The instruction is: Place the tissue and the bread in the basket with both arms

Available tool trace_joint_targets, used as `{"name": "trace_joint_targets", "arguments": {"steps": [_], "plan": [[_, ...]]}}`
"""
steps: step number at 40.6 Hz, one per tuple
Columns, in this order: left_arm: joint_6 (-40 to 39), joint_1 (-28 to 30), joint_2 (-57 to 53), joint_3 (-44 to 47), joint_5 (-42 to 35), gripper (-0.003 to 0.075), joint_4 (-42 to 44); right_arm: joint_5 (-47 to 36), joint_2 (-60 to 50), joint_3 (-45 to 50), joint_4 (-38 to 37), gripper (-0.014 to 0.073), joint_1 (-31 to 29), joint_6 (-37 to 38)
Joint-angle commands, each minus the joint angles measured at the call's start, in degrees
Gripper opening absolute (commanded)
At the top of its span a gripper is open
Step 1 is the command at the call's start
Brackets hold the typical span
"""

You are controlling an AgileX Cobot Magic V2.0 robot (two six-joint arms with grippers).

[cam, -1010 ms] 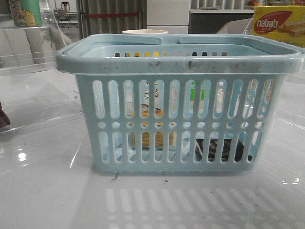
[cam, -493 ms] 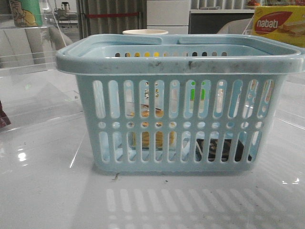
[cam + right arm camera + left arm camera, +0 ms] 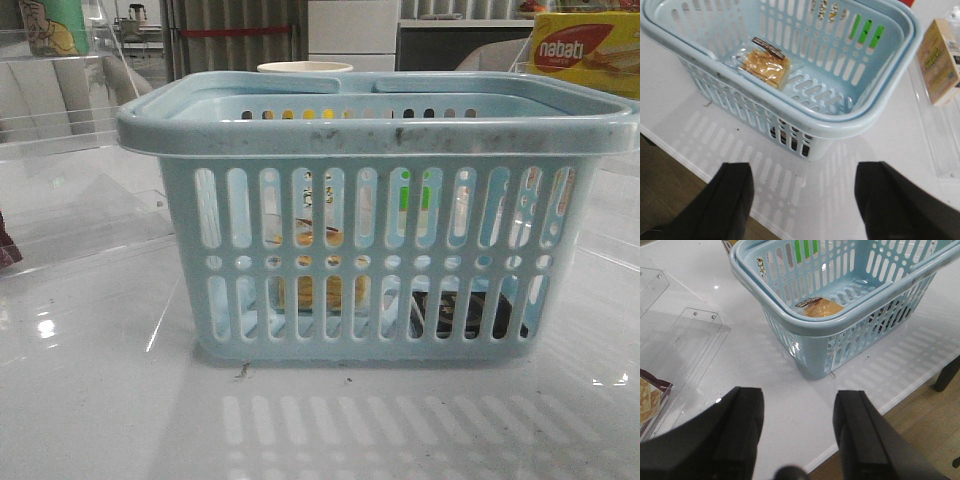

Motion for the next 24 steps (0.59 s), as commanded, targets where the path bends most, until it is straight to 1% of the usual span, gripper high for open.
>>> {"name": "trace_joint_targets", "arguments": {"steps": [1, 6, 13, 15, 17, 24], "plan": [[-0.63, -0.22, 0.05, -1.46, -4.65, 0.0382, 0.21, -2.01, 0.22, -1.58, -4.49, 0.0542, -1.01, 4.34], [-0.63, -0.22, 0.05, -1.46, -4.65, 0.0382, 0.21, 0.35, 0.22, -1.58, -8.18, 0.0542, -1.64, 7.28], [-0.63, -0.22, 0.05, -1.46, -4.76, 0.0382, 0.21, 1.3, 0.22, -1.58, -8.3, 0.0537, -1.64, 7.84], [-0.63, -0.22, 0.05, -1.46, -4.76, 0.0382, 0.21, 1.3, 0.22, -1.58, -8.3, 0.0506, -1.64, 9.16], [-0.63, -0.22, 0.05, -1.46, -4.76, 0.0382, 0.21, 1.43, 0.22, -1.58, -8.3, 0.0454, -1.64, 10.2], [-0.63, -0.22, 0.05, -1.46, -4.76, 0.0382, 0.21, 2.18, 0.22, -1.58, -8.3, 0.021, -1.64, 10.2]]}}
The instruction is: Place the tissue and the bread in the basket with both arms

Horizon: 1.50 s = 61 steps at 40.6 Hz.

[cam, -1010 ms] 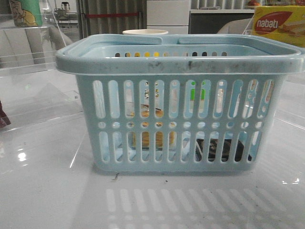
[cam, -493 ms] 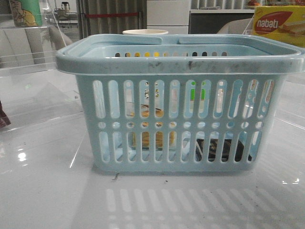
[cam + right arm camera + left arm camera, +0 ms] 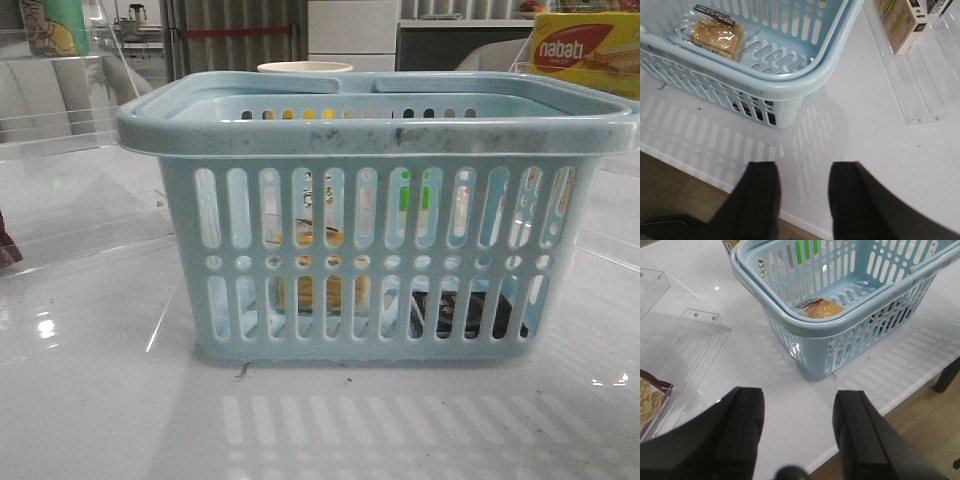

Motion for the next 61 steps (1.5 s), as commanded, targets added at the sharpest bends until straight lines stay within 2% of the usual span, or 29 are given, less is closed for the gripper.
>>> {"name": "trace_joint_targets", "arguments": {"steps": [1, 7, 16, 19, 23, 27, 49, 53, 61], "plan": [[-0.54, -0.22, 0.05, -1.46, -4.65, 0.0382, 0.09, -2.71, 0.22, -1.58, -0.64, 0.0183, -0.36, 0.0], [-0.54, -0.22, 0.05, -1.46, -4.65, 0.0382, 0.09, -1.89, 0.22, -1.58, -0.58, 0.0023, -0.36, 0.0], [-0.54, -0.22, 0.05, -1.46, -4.65, 0.0371, -0.32, -2.31, 0.22, -1.58, -0.58, 0.0031, -0.36, 0.0], [-0.54, -0.22, 0.05, -1.46, -4.42, 0.0311, -0.32, -2.31, 0.22, -1.58, -0.58, 0.0029, -0.36, 0.0], [-0.54, -0.22, 0.05, -1.46, -4.27, 0.0177, -0.43, -2.31, 0.22, -1.58, -0.58, 0.0029, -0.36, 0.0], [-0.54, -0.22, 0.05, -1.46, -4.27, 0.0086, -0.43, -2.31, 0.22, -1.58, -0.58, 0.0029, -0.36, 0.0], [-0.47, 0.15, -1.99, -0.66, -5.56, 0.0092, 1.68, -2.25, 0.22, -1.58, -0.58, 0.0029, -0.36, 0.0], [-0.47, 3.37, -4.52, 2.76, -12.08, 0.0092, 2.08, -2.24, 0.22, -1.58, -0.58, 0.0029, -0.36, 0.0], [-0.47, 15.45, -13.19, 17.0, -26.56, 0.0092, 2.08, -2.24, 0.22, -1.58, -0.58, 0.0029, -0.36, 0.0]]}}
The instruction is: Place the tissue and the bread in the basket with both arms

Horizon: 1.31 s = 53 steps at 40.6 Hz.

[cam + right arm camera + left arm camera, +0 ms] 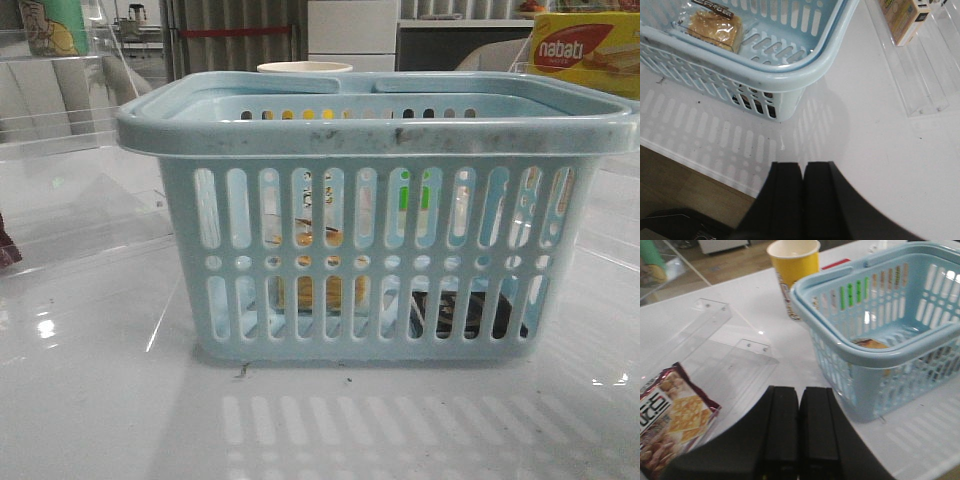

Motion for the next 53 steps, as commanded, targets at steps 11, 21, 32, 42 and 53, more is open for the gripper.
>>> {"name": "trace_joint_targets", "arguments": {"steps": [11, 21, 32, 42, 53], "plan": [[-0.52, 18.12, -18.3, 21.97, -24.36, 0.0092, -3.36, -3.6, 0.22, -1.58, -0.58, 0.0029, -0.36, 0.0], [-0.52, 23.84, -22.55, 31.18, -32.43, 0.0092, -5.81, -3.6, 0.22, -1.58, -0.58, 0.0029, -0.36, 0.0], [-0.52, 23.97, -25.92, 34.75, -38.11, 0.0092, -5.81, -3.67, 0.22, -1.58, -0.58, 0.0029, -0.36, 0.0], [-0.52, 24.12, -25.79, 34.75, -38.99, 0.0092, -5.49, -3.25, 0.11, -1.58, -0.58, 0.0029, -0.36, 0.0], [-0.52, 24.12, -25.79, 34.75, -38.99, 0.0092, -5.49, -3.21, 0.11, -1.58, -0.58, 0.0029, -0.36, 0.0]]}}
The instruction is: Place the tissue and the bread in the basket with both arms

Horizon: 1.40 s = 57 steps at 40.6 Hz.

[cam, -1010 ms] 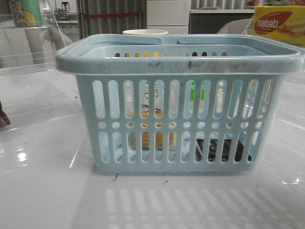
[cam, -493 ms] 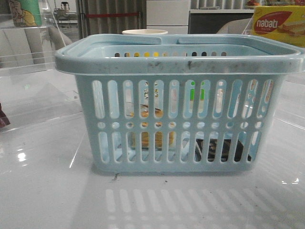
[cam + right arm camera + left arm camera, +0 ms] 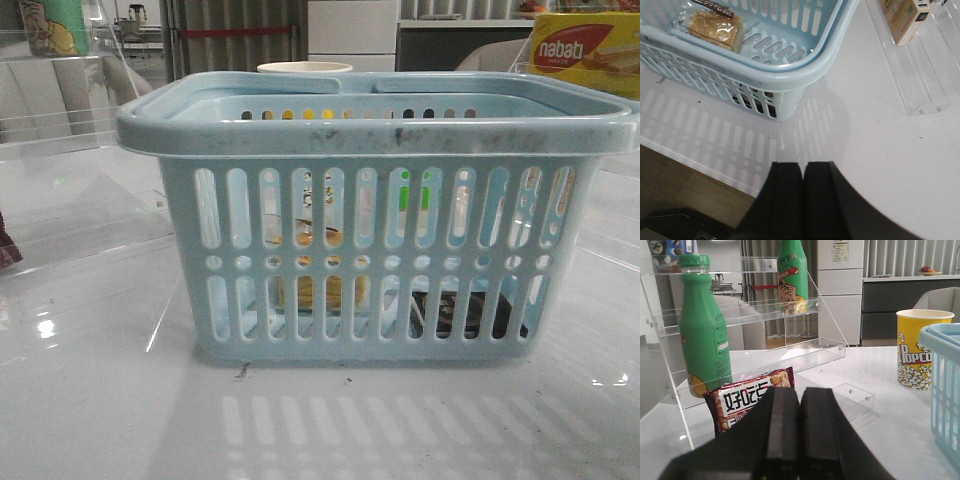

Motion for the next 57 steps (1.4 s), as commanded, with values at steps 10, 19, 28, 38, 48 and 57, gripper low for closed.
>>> {"name": "trace_joint_targets", "arguments": {"steps": [10, 19, 28, 38, 48, 57], "plan": [[-0.52, -0.03, -1.05, -0.02, -5.25, 0.0092, 0.0, -3.21, 0.11, -1.58, -0.58, 0.0029, -0.36, 0.0], [-0.52, -0.03, -1.05, -0.02, -5.25, 0.0092, 0.0, -3.21, 0.11, -1.58, -0.58, 0.0029, -0.36, 0.0], [-0.52, -0.03, -1.05, -0.02, -5.25, 0.0092, 0.0, -3.21, 0.11, -1.58, -0.58, 0.0029, -0.36, 0.0], [-0.52, -0.03, -1.05, -0.02, -5.25, 0.0092, 0.0, -8.85, -5.38, 0.76, -0.65, 0.0029, -8.09, 0.0], [-0.52, -0.03, -1.05, -0.02, -5.25, 0.0092, 0.0, -27.22, -16.04, 13.61, -2.41, 0.0029, -19.57, 0.0], [-0.52, -0.03, -1.05, -0.02, -5.25, 0.0092, 0.0, -35.21, -27.17, 27.56, -2.41, 0.0029, -23.54, 0.0]]}}
